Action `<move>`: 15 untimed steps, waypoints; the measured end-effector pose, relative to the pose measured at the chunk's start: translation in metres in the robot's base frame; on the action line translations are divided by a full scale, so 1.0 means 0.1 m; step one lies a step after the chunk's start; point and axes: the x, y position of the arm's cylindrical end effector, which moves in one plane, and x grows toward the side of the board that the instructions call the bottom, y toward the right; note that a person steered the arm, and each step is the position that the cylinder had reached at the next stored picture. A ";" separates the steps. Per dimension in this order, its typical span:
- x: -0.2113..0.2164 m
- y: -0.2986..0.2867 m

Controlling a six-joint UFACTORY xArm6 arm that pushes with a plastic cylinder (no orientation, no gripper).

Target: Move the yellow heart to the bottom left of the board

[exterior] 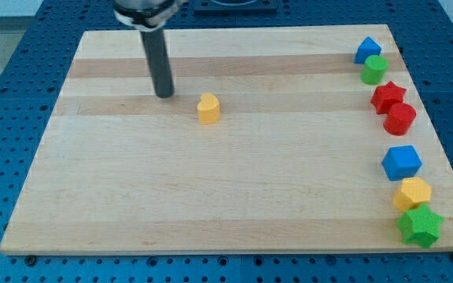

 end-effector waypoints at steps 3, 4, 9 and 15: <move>-0.22 1.19; 0.58 1.46; 0.01 1.38; 1.23 -0.14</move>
